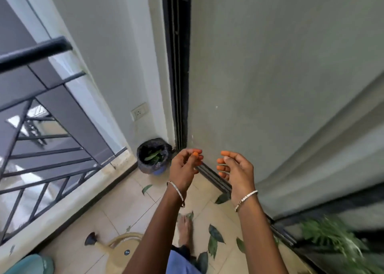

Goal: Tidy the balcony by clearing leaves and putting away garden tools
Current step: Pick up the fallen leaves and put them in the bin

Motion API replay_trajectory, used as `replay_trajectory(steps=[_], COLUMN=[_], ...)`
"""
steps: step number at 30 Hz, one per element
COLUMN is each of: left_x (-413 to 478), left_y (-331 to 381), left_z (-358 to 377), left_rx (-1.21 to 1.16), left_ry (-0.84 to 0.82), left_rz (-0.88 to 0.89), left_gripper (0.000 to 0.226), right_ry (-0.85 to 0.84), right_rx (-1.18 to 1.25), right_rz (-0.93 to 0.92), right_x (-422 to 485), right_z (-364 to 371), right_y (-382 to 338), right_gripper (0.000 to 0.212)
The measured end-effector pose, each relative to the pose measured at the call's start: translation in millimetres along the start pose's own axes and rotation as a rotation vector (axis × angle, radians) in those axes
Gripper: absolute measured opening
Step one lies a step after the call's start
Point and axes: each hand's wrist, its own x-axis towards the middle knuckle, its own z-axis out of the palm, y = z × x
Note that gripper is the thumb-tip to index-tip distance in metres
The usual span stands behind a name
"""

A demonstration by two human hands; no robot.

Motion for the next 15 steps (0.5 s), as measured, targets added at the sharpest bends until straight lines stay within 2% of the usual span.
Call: replay_trajectory(steps=[8,15], left_x=[-61.0,-131.2], left_y=[66.2,79.8], left_z=[68.1,134.0], left_rx=[0.058,0.092], left_ry=[-0.281,-0.588], left_rz=[0.07,0.108], left_gripper=[0.018,0.018], right_ry=[0.214,0.513], right_rx=[0.076,0.155], right_rz=[-0.133,-0.244], right_x=[-66.9,-151.4], right_z=[-74.3,-155.5], right_y=[-71.7,-78.5], right_gripper=[0.017,0.018])
